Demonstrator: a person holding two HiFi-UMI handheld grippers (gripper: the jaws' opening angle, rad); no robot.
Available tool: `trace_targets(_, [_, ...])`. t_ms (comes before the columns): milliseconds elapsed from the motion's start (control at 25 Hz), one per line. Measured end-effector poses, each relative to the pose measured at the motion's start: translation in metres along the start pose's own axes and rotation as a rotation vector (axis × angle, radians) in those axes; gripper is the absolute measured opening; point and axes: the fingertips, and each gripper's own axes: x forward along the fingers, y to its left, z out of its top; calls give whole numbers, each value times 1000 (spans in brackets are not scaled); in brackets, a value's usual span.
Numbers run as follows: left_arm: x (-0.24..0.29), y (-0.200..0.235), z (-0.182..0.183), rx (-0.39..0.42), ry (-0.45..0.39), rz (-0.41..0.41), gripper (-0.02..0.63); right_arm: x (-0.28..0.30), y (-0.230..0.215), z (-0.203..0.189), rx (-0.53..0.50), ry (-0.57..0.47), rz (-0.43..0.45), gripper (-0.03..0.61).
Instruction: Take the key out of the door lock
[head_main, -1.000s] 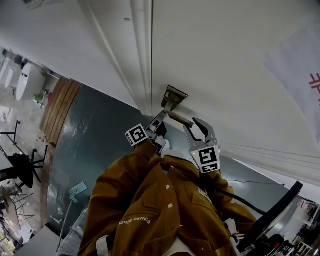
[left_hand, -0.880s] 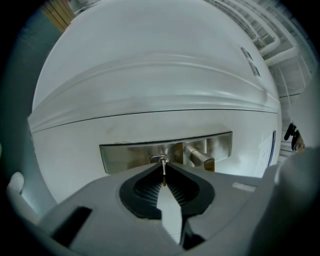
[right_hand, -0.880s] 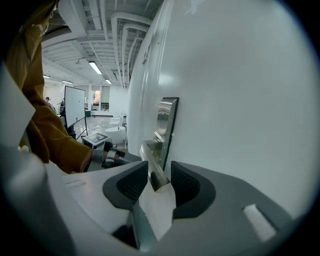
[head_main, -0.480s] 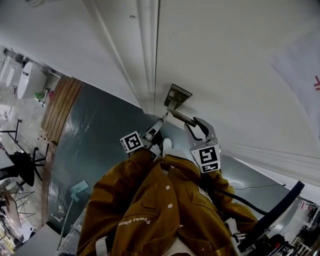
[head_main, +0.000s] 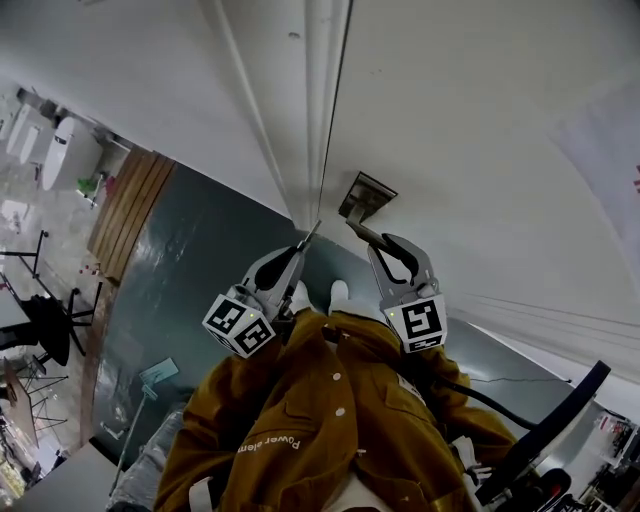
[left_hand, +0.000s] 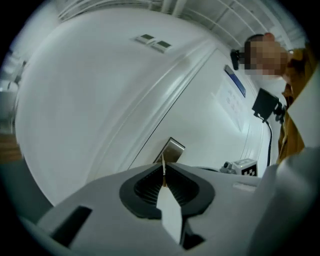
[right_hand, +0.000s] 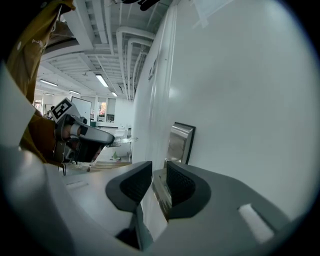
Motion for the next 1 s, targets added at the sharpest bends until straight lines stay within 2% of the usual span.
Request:
trace_targets(120, [-1,-16,21,263,11,47,21,0,2,10,21,-33,-4,63])
trace_targets(160, [-1,-24,27,344,11,60,21,0,1,11,25,-37,-15,20])
trace_targets(240, [1,-38,35,452,-7,72,21,1,-1,10,15,-35,-36,5])
trace_targets(400, [7,-52,42,464,-50,67,21,-1,2,16,6,-68,-42,5])
trace_targets(600, [5,-44,27,465,26,80,21,-5,4,24,59,-89,-22,5])
trace_targets(1000, [8,-43,26,462,37,93,21,-4,2,29,64,-102,-15,5])
